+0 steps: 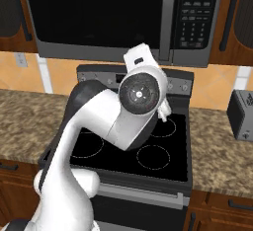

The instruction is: Open the microwave, place the bowl with waffle inside the microwave, then close the microwave door and turn it on.

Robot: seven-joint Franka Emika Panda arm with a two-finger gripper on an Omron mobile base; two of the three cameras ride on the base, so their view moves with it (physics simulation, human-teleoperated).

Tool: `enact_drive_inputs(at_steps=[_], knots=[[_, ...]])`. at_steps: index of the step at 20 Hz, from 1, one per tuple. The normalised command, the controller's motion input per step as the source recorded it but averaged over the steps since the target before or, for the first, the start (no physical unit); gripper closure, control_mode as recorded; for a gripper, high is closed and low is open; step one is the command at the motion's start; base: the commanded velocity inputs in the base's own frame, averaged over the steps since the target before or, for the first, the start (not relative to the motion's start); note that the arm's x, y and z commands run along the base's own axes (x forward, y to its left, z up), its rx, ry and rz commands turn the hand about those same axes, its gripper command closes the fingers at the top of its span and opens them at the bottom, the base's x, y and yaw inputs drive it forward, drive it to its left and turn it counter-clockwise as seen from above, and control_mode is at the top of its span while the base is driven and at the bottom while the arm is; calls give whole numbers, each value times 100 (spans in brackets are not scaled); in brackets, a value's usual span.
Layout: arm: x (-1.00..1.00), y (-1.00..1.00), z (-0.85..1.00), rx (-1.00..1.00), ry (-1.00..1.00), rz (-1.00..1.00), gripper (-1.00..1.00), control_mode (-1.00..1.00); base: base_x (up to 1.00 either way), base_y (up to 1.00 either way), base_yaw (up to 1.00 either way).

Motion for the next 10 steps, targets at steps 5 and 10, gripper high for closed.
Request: enact_drive_inputs(at_steps=[5,10], knots=[[-1,-9,19,28,-1,0,100,-100,0,0,0],[19,13,22,16,-17,-2,100,-100,0,0,0]])
